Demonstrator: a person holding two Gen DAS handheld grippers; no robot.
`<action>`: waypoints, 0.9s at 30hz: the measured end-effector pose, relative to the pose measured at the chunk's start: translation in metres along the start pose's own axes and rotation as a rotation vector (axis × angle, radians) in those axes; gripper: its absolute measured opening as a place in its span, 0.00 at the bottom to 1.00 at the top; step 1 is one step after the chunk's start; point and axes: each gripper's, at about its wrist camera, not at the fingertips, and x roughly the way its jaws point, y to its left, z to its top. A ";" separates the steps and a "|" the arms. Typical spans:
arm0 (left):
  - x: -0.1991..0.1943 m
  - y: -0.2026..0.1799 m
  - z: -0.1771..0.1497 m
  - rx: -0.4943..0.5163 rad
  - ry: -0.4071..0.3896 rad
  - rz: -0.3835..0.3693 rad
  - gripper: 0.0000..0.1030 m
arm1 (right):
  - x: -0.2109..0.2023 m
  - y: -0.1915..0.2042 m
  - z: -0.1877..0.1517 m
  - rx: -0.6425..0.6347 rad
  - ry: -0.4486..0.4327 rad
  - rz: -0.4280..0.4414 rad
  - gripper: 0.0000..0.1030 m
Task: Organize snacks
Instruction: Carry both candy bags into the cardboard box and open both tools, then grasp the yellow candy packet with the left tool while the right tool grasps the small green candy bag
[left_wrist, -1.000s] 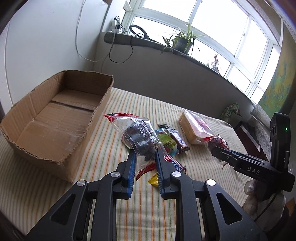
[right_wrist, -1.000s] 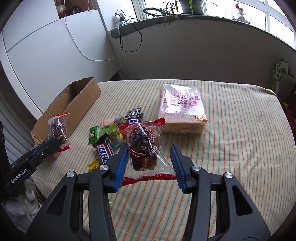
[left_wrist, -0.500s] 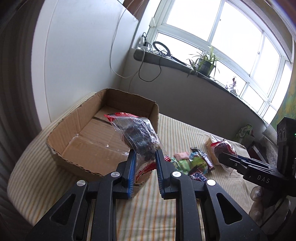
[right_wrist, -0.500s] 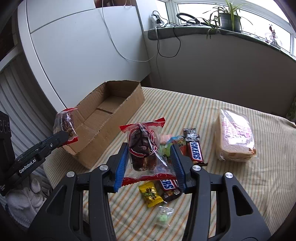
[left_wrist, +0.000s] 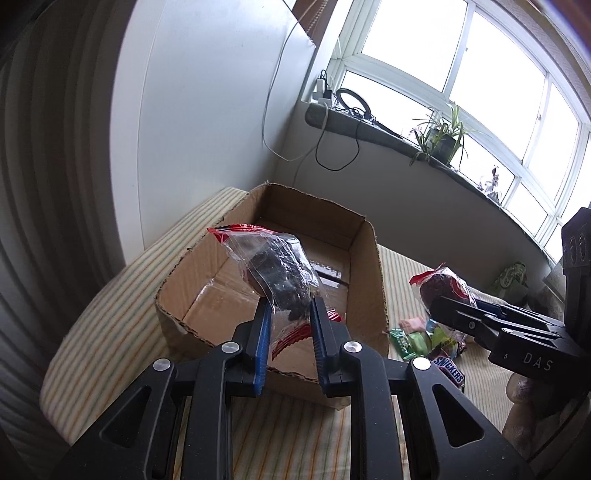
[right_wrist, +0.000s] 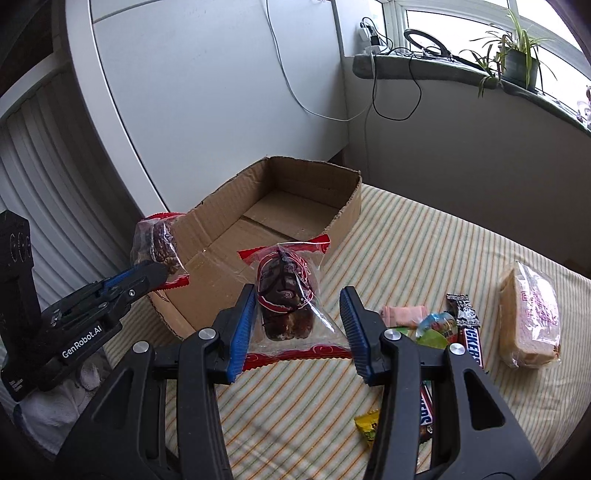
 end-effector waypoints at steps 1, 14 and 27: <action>0.001 0.003 0.001 -0.001 0.000 0.004 0.19 | 0.003 0.003 0.002 -0.005 0.002 0.004 0.47; 0.006 0.022 0.013 -0.010 -0.013 0.039 0.29 | 0.030 0.037 0.009 -0.061 0.037 0.050 0.47; -0.012 0.032 0.017 -0.040 -0.058 0.062 0.36 | 0.020 0.035 0.009 -0.056 0.011 0.046 0.68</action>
